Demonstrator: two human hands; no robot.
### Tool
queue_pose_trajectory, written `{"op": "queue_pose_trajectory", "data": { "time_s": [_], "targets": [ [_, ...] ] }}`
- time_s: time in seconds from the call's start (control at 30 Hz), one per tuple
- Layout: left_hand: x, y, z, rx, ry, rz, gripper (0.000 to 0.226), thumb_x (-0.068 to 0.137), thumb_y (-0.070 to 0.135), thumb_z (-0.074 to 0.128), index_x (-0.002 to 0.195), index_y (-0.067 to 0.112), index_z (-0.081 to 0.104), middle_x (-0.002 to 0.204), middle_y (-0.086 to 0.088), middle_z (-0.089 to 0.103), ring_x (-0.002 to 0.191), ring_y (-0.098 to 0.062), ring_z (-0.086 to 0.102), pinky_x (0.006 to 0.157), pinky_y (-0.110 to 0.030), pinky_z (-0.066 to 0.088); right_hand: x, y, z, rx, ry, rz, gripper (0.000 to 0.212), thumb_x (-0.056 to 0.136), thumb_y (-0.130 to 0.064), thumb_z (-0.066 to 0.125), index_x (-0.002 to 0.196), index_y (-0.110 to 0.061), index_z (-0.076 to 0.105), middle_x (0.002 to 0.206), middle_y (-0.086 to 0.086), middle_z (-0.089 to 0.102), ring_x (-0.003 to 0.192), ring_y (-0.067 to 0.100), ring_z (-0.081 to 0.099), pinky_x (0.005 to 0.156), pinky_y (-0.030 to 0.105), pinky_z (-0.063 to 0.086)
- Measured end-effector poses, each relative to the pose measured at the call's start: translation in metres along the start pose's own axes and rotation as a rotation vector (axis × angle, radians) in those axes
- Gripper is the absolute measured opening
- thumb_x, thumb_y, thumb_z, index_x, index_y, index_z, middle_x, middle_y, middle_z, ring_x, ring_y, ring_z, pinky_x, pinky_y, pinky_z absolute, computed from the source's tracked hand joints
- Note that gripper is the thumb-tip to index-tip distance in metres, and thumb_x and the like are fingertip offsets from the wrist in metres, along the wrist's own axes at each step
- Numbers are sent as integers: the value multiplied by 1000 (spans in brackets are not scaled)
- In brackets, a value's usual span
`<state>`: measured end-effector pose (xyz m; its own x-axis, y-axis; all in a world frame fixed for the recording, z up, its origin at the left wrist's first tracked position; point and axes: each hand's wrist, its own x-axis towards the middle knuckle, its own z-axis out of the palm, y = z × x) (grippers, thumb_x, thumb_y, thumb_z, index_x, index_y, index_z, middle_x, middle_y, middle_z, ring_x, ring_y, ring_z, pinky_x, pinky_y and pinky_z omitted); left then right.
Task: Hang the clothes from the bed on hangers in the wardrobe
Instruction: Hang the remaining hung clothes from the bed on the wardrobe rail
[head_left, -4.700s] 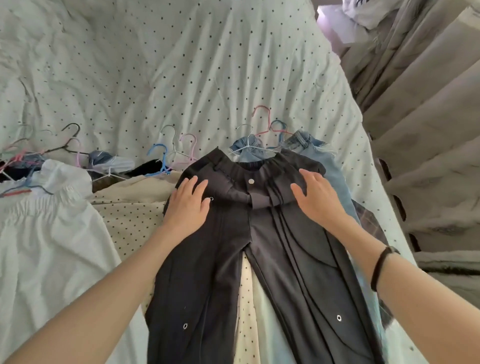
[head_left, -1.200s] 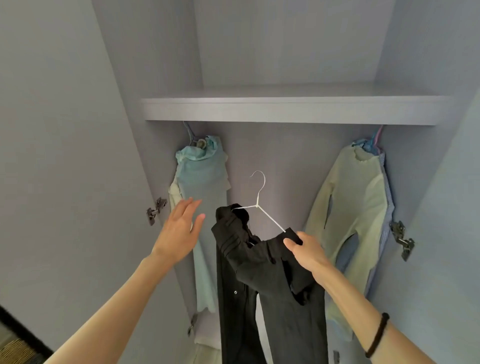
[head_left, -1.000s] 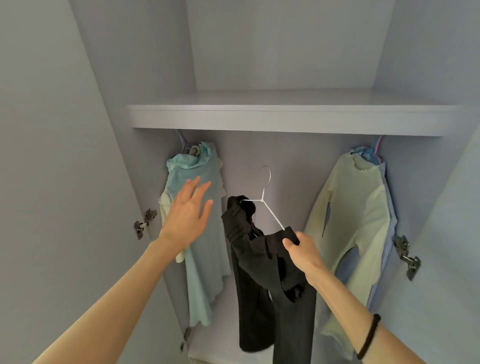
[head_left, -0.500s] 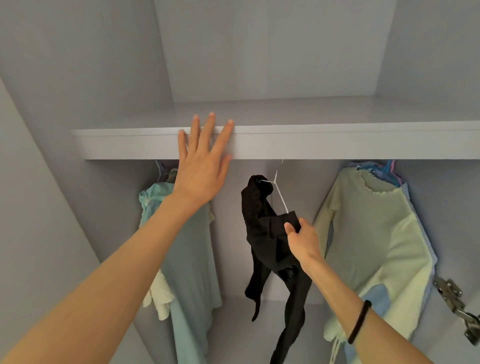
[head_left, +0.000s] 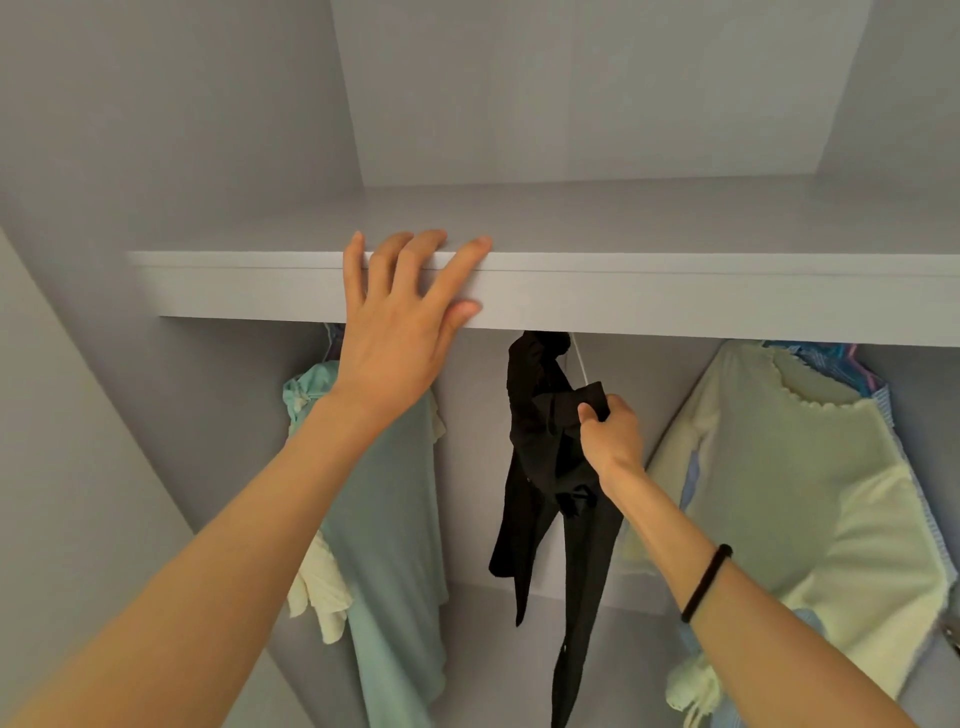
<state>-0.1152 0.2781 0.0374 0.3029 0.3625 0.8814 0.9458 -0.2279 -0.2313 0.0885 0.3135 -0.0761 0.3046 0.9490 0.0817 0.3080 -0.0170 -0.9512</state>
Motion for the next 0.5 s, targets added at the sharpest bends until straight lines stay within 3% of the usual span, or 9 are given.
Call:
{"op": "queue_pose_trajectory", "data": {
  "time_s": [0.1,0.23,0.4,0.5],
  "targets": [
    [0,1,-1,3,-13,-8,39,99,39,35,136,27,36,127,-12,49,117,-31,40,107,-55,18,2,3,14,-45,-38,12,23,97,-17,45,115,-3,51,100,11,57,92,25,57,73,29,43],
    [1,3,-3,6,-23,-18,39,98,39,35,136,28,36,127,-11,50,117,-30,40,107,-55,19,-1,-1,38,-26,-83,13,29,97,-15,45,123,-2,48,113,16,58,105,30,57,86,34,48],
    [0,2,-2,2,-29,-16,39,98,39,36,135,30,34,127,-9,51,117,-28,39,108,-53,18,-3,-14,66,-29,-147,-10,23,96,-12,46,117,-4,49,102,12,58,96,26,59,81,33,49],
    [0,1,-2,1,-19,-15,39,97,39,38,135,31,34,127,-9,51,117,-27,38,108,-52,18,-9,-18,84,-23,-184,-14,19,95,-9,45,114,-4,47,105,14,57,97,27,58,82,35,50]
  ]
}}
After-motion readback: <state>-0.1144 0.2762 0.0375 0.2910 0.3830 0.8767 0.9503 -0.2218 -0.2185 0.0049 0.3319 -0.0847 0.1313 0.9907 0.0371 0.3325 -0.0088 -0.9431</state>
